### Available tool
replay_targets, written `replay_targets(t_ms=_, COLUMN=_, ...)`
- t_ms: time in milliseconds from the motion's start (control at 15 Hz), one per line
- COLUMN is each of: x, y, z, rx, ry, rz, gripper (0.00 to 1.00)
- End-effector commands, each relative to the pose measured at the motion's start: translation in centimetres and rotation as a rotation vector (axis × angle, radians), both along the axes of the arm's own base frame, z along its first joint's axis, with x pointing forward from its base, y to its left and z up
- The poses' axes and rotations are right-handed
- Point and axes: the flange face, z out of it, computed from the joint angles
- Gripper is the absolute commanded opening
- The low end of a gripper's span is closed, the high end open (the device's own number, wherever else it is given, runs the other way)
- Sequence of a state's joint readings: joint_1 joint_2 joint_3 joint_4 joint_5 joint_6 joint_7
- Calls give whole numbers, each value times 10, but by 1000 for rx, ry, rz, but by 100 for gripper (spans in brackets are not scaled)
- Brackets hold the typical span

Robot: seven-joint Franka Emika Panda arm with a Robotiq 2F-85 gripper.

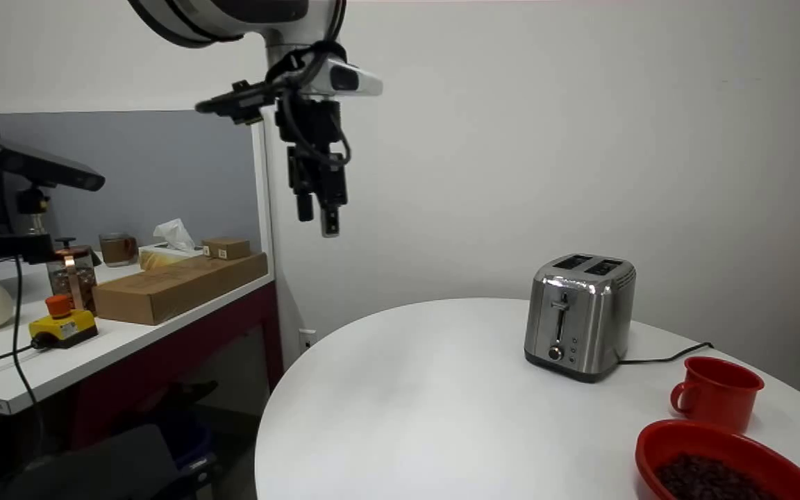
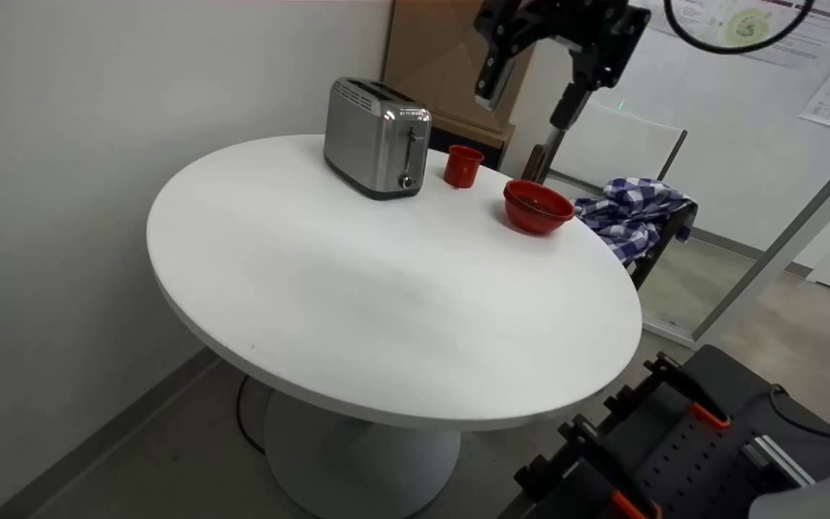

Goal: Push down the lever of the toaster

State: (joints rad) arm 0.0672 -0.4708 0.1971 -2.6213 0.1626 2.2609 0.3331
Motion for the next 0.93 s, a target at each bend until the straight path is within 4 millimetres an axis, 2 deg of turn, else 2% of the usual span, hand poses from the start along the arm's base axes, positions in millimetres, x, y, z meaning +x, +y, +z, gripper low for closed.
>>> replay_targets(t_ms=0, x=72, y=-23, z=-8, rx=-51, ry=-121, rz=-57, gripper=100)
replay_targets(t_ms=333, x=157, y=-59, z=-14, rx=-106, ry=-239, rz=-165, gripper=100)
replay_targets(t_ms=667, x=217, y=-79, z=-13, rx=-167, ry=-282, rz=-198, gripper=100)
replay_targets(t_ms=867, x=243, y=-90, z=-12, rx=-161, ry=-292, rz=-204, gripper=99)
